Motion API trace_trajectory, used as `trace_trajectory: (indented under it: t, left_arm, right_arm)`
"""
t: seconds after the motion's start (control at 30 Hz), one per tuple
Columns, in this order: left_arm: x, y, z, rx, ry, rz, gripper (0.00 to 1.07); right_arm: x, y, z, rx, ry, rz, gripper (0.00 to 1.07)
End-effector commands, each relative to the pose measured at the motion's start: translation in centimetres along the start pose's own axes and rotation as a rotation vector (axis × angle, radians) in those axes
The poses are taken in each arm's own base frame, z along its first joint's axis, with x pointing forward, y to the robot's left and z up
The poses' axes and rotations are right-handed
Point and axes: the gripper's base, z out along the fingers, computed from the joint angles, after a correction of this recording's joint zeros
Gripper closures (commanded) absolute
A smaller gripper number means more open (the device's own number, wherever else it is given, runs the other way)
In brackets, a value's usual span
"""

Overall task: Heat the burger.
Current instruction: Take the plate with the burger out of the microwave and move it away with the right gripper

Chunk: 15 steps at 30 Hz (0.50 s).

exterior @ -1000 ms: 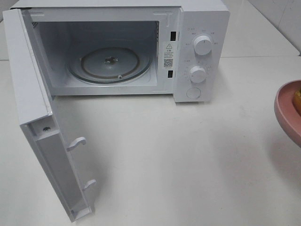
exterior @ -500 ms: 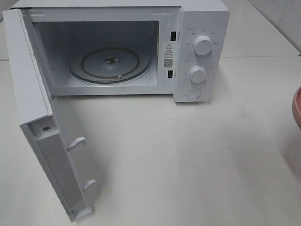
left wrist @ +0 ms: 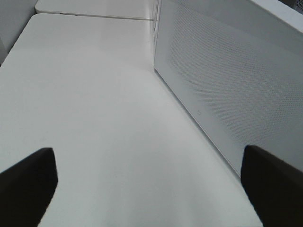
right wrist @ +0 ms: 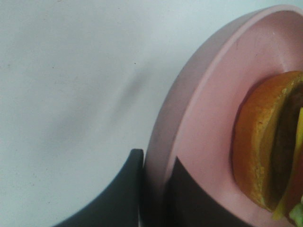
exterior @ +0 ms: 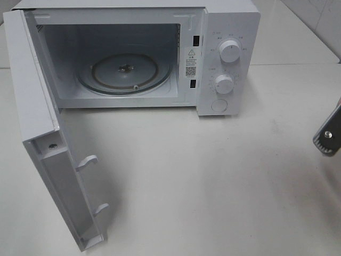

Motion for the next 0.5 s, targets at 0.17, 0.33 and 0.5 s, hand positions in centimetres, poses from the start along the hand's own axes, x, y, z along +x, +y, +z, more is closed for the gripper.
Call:
trace_trajectory:
  t: [0.17,0.33,0.5]
  left_arm:
    - [0.1,0.0,-0.2,0.005,-0.027,0.004,0.09]
    - [0.1,0.0,-0.2,0.005,-0.027,0.004,0.09]
    - [0.1,0.0,-0.2,0.005,-0.027,0.004,0.09]
  right_arm:
    - [-2.4,-0.8,0.8,0.131,0.072,0.076,1.07]
    - [-3.7,-0.5,1.4,0.149,0.089,0.161,1.07]
    - [-4.7,0.2,2.4,0.161,0.118,0.255,1.07]
